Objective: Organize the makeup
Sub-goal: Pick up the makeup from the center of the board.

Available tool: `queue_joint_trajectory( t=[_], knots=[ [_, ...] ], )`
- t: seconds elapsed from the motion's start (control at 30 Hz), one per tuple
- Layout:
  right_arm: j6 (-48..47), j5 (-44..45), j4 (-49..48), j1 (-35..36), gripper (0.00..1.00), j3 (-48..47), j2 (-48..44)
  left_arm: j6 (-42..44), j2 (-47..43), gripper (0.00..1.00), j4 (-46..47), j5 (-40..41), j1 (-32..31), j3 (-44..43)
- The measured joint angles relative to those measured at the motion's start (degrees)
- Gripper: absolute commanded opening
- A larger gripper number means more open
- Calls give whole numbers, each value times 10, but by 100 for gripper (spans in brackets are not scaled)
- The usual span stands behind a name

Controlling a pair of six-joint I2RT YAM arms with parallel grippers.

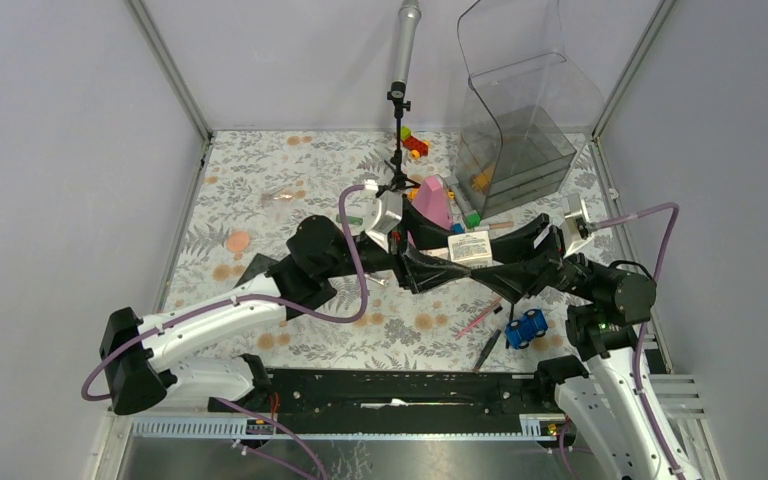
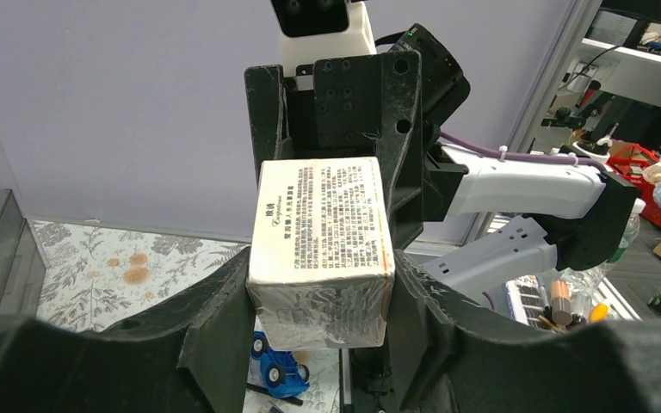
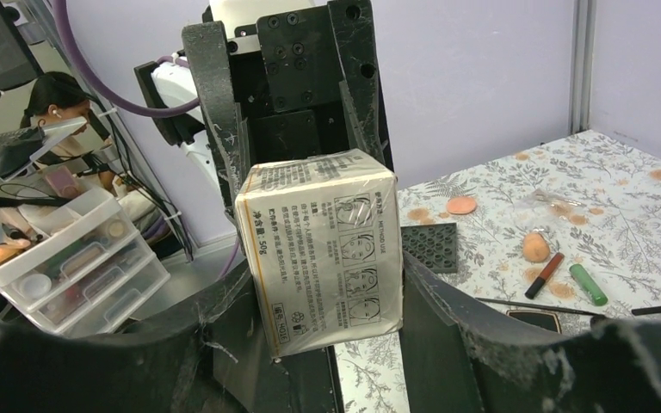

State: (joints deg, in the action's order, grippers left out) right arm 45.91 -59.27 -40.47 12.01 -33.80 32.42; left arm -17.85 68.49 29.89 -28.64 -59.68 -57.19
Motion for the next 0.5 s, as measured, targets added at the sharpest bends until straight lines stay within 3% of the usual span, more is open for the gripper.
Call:
queue_joint_trajectory(
  t=[0.1, 0.13, 0.23, 0.5],
  knots=[
    [-13, 1, 18, 0, 74, 0, -9, 7, 0, 0, -5, -2, -1, 0],
    [-22, 2, 31, 0, 81, 0, -16, 11, 0, 0, -8, -3, -2, 0],
    [-53, 14, 77, -1, 88, 0, -37, 30, -8, 0, -25, -4, -8, 0],
    [-110, 19, 183, 1, 95, -16, -101, 145, -81, 0, -118, 61, -7, 11]
  ],
)
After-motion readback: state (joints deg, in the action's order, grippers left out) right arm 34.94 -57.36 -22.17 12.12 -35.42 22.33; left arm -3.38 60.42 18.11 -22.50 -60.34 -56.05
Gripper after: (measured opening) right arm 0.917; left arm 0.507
